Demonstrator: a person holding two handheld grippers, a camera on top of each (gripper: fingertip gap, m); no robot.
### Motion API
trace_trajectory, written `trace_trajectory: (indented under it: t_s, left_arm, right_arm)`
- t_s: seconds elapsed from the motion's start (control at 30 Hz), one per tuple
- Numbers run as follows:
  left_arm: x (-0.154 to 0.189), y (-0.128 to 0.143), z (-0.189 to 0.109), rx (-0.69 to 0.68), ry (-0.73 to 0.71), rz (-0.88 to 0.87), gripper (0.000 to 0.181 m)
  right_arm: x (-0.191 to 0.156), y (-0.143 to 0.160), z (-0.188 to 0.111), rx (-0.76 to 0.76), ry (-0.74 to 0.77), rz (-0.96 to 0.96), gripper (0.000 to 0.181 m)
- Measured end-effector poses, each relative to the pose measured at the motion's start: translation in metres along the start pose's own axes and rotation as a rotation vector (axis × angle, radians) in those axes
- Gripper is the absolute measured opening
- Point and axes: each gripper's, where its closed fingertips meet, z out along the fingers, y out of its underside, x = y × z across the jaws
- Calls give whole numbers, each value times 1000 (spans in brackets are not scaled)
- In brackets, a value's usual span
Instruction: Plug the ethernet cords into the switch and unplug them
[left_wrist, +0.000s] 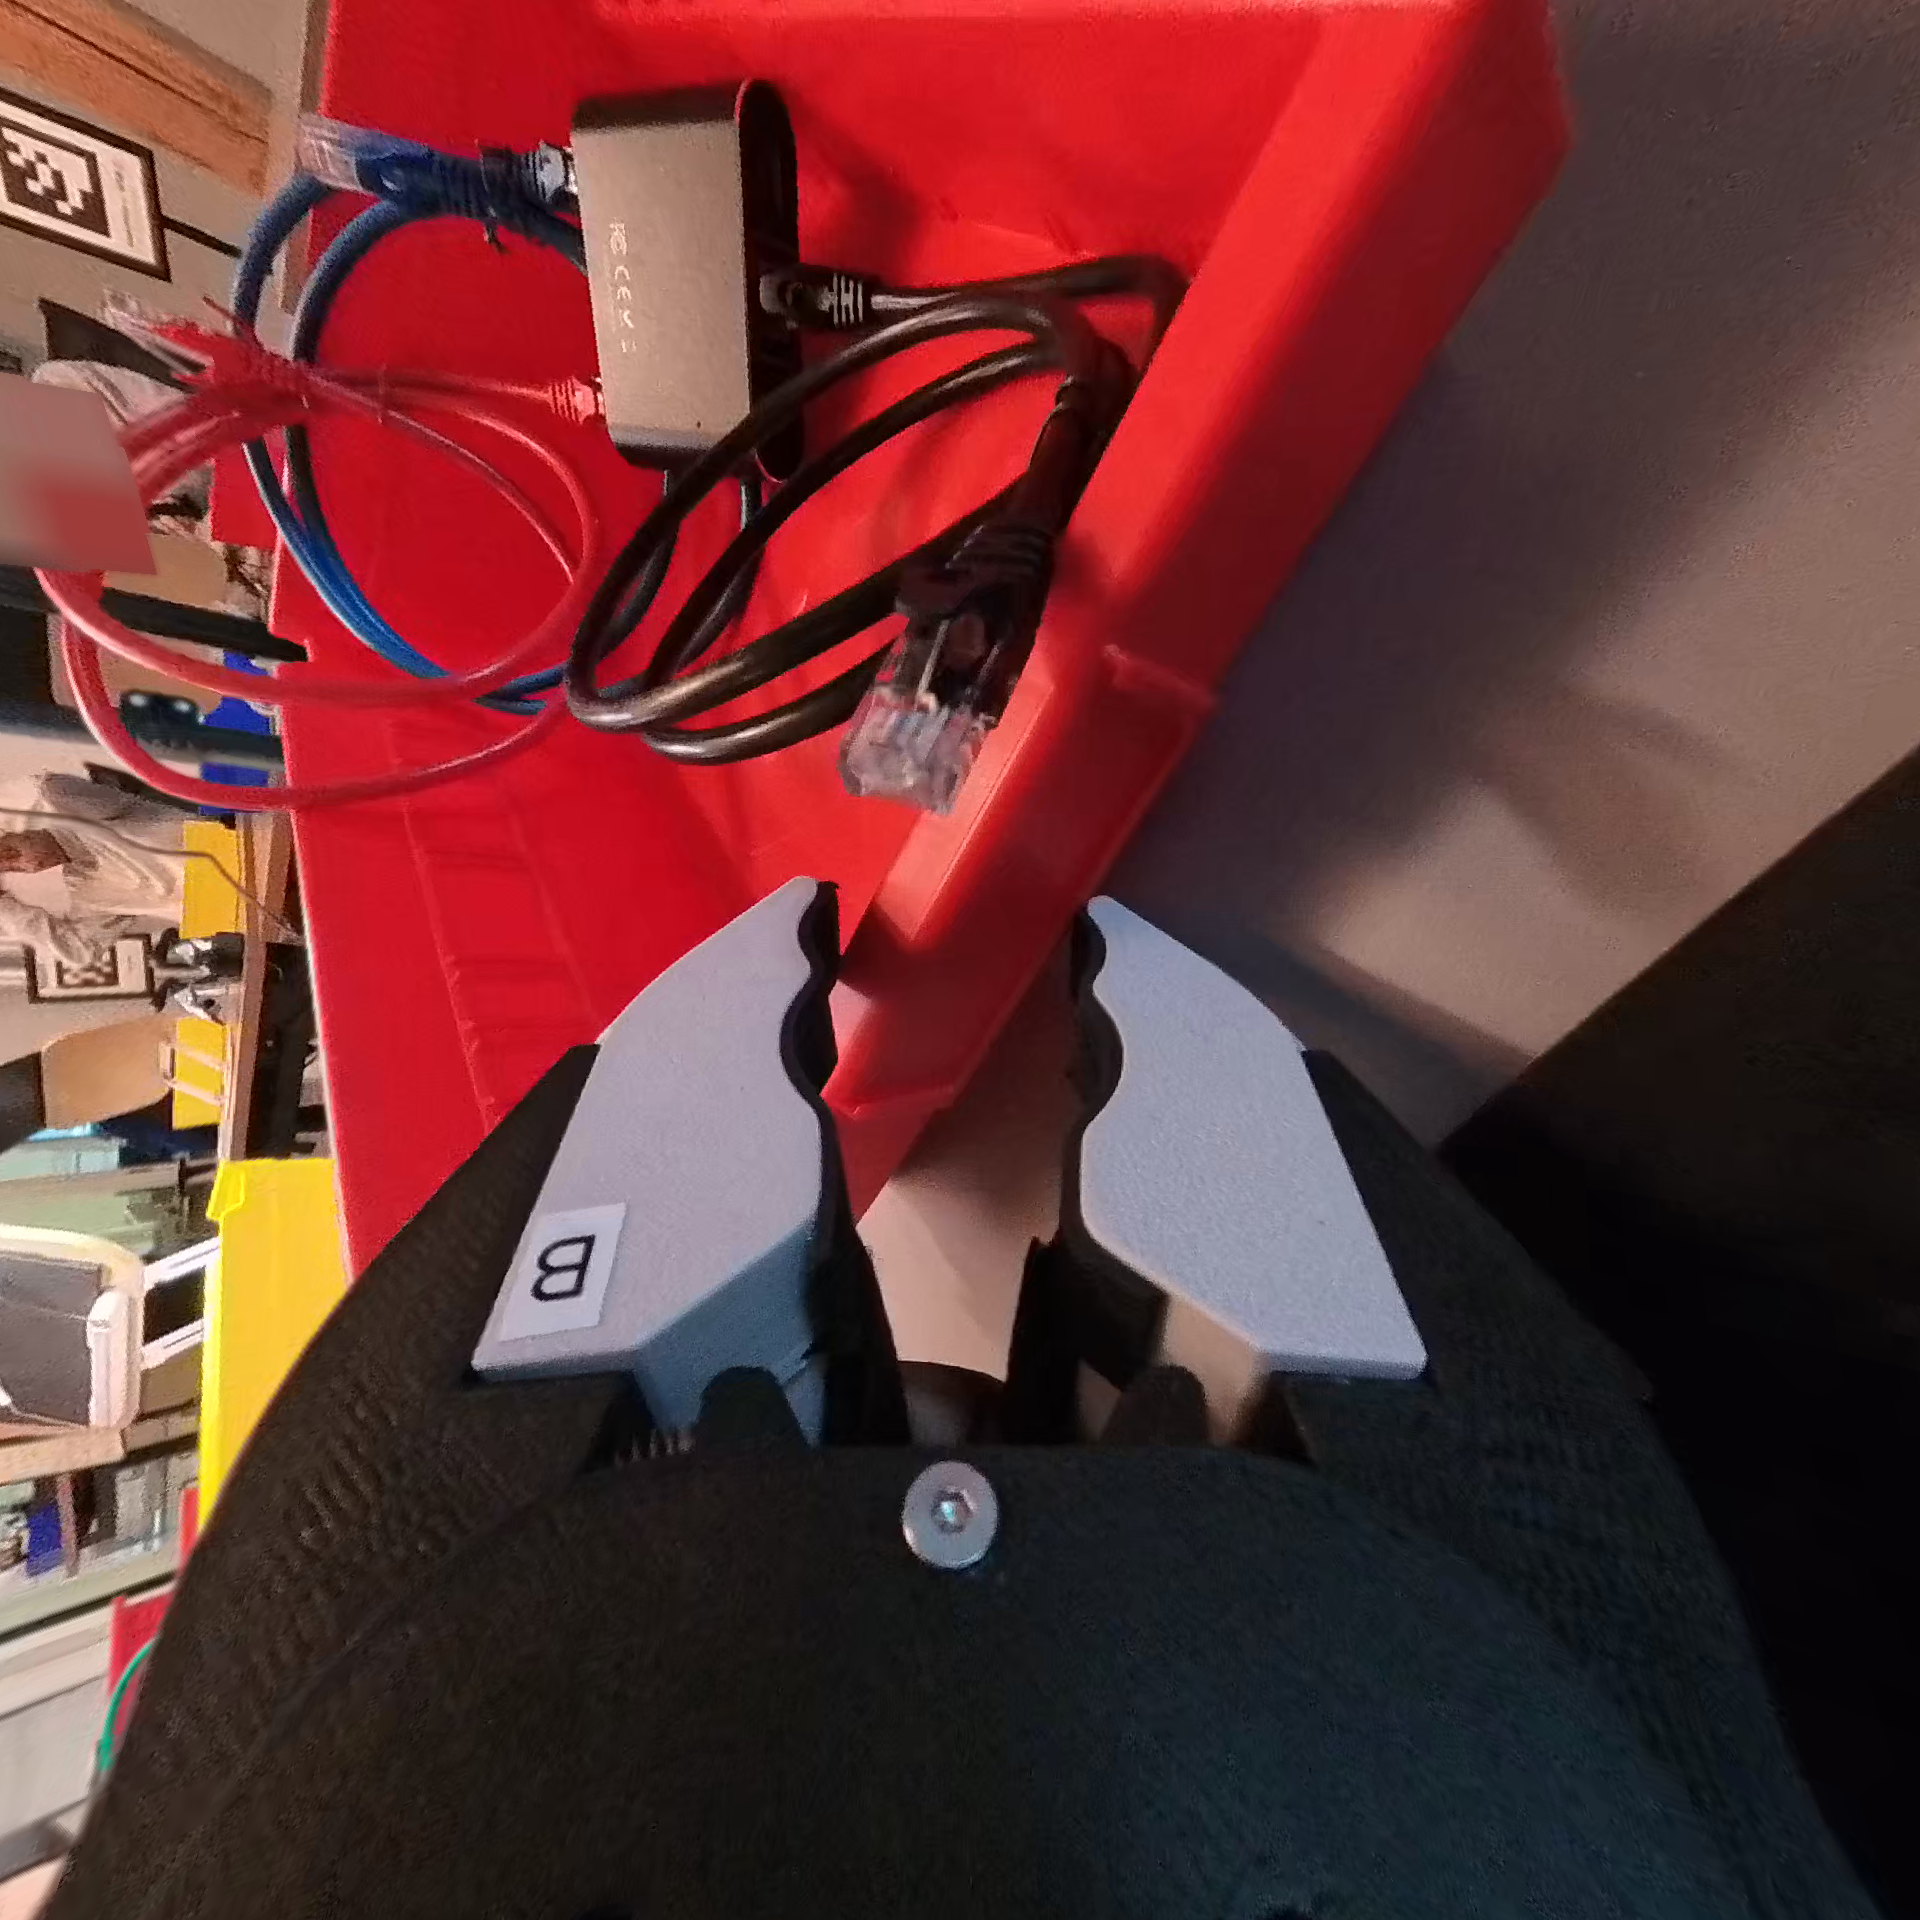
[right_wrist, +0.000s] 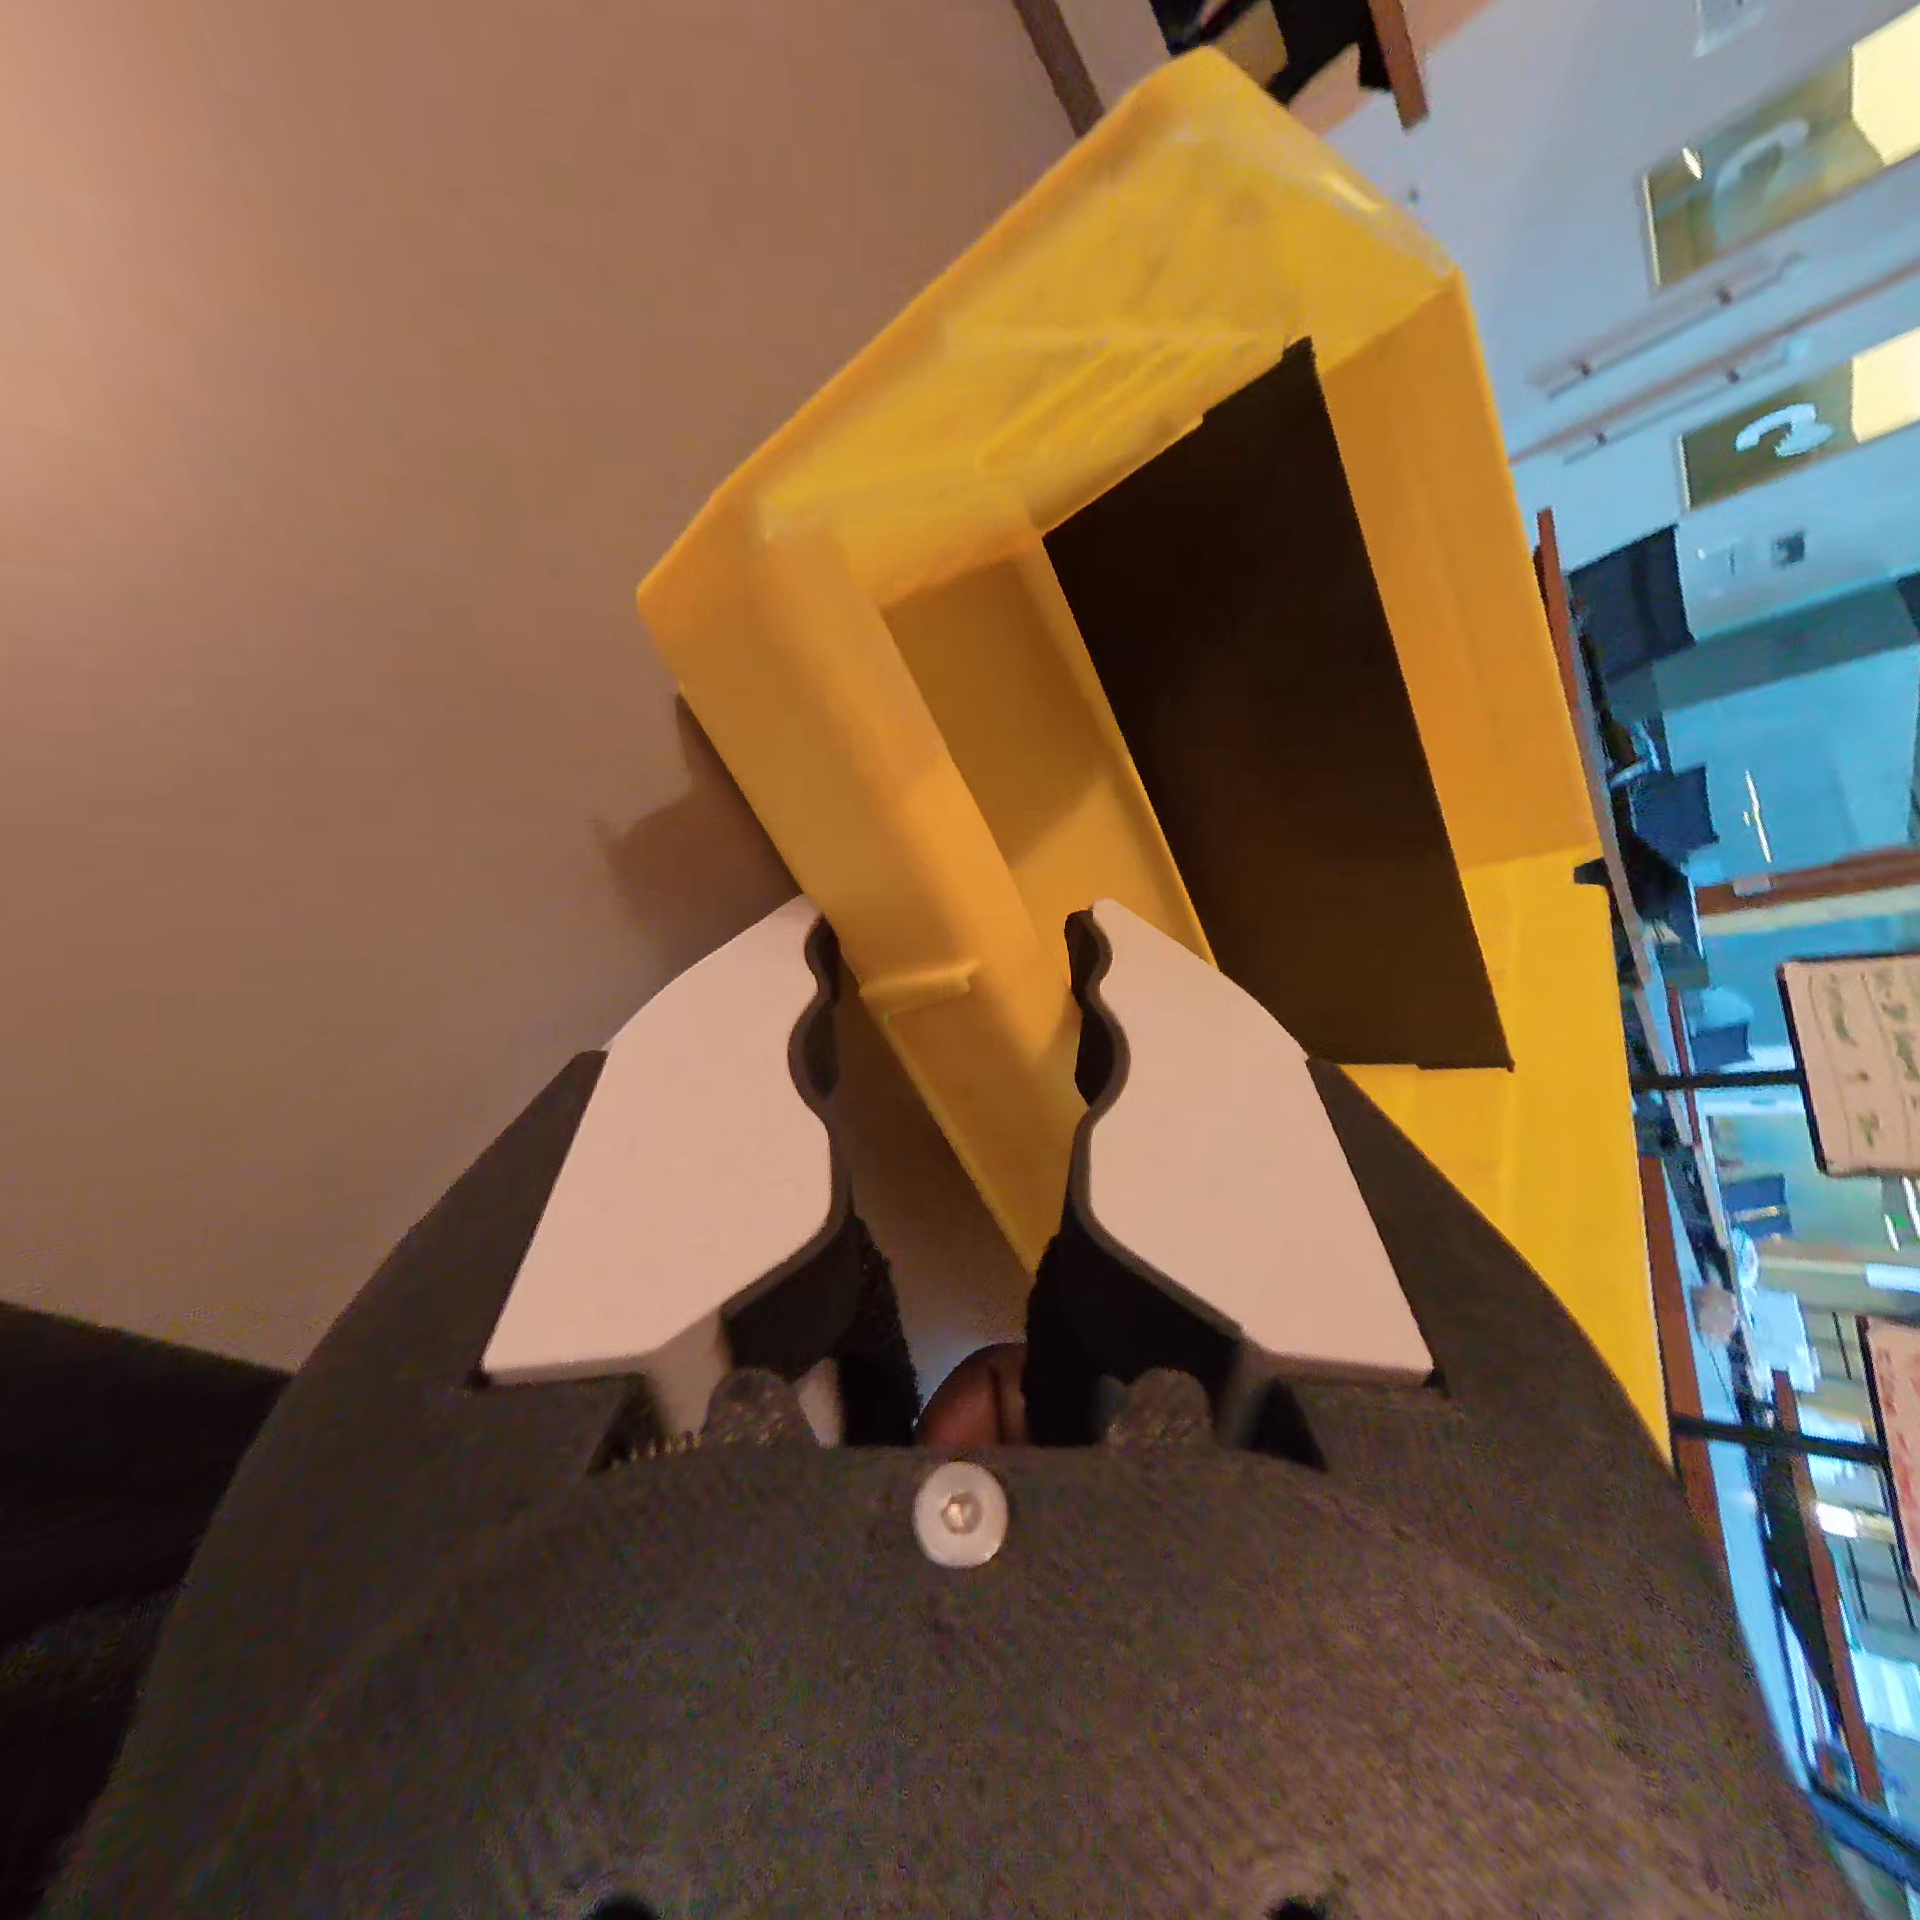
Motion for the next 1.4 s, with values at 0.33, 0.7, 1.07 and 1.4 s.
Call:
trace_trajectory:
  t_s: [0.33, 0.7, 1.07, 1.4]
  left_arm:
    - [5, 9, -14, -64, 2, 21, 41]
    - [-68, -91, -111, 619, -36, -403, 67]
    - [-140, -110, -18, 64, 248, -266, 135]
    - [-107, -93, 94, 99, 360, -264, 111]
  right_arm:
    - [-23, -48, -24, 305, -7, -193, 45]
    - [-22, -108, -99, 900, -67, -13, 55]
    - [-29, -107, -98, 931, -125, -6, 61]
    - [-31, -107, -99, 939, -137, -13, 59]
